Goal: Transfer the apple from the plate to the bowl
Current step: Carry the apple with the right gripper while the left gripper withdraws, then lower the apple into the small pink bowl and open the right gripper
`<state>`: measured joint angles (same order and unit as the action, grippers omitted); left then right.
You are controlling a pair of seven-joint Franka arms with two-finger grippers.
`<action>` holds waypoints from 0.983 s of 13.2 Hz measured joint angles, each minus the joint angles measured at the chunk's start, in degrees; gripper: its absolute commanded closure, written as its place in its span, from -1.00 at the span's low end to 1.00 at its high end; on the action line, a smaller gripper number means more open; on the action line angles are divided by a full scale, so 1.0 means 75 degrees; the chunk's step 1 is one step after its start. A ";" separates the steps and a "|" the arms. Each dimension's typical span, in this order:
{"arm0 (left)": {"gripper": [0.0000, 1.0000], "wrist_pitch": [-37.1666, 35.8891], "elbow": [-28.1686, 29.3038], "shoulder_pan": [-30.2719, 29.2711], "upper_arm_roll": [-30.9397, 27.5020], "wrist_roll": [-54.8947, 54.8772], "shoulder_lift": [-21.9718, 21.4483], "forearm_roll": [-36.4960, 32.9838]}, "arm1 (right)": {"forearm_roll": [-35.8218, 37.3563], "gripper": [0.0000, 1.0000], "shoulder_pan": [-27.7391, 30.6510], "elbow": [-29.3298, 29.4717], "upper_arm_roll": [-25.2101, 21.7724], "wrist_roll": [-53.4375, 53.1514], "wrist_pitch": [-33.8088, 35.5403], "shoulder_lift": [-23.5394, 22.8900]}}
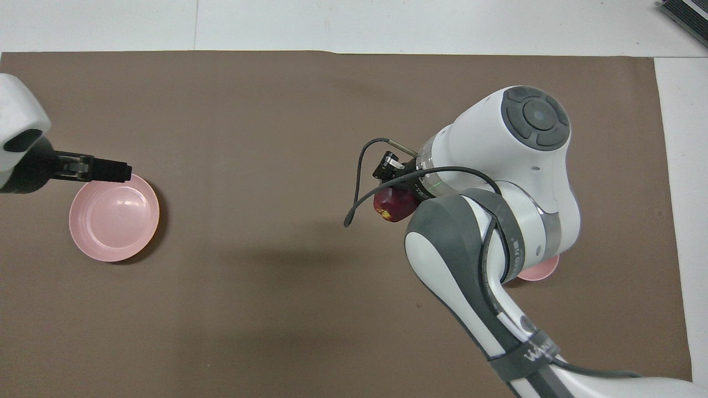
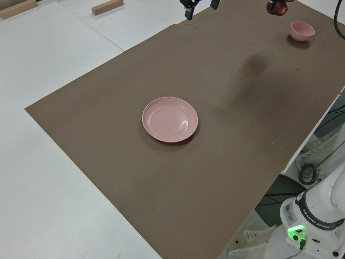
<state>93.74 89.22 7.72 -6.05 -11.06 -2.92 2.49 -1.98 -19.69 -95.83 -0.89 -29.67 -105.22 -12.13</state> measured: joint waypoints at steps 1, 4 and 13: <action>-1.00 -0.0201 -0.0263 -0.0042 -0.0005 -0.0047 0.0087 -0.0015 | 0.0226 1.00 0.0176 -0.0061 -0.0005 0.0542 0.0073 0.0021; -1.00 -0.0633 -0.0864 -0.0069 -0.0006 -0.0060 0.0447 -0.0063 | 0.0556 1.00 0.0910 -0.0563 -0.0030 0.2409 0.0024 0.0168; -1.00 -0.1176 -0.0860 -0.0199 -0.0115 -0.0063 0.0453 -0.0078 | 0.0577 1.00 0.2058 -0.5303 0.0009 0.4264 -0.3245 0.1961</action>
<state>84.92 82.78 6.23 -6.91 -11.53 0.48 1.90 2.35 -4.26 -135.61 -0.82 2.31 -129.55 2.57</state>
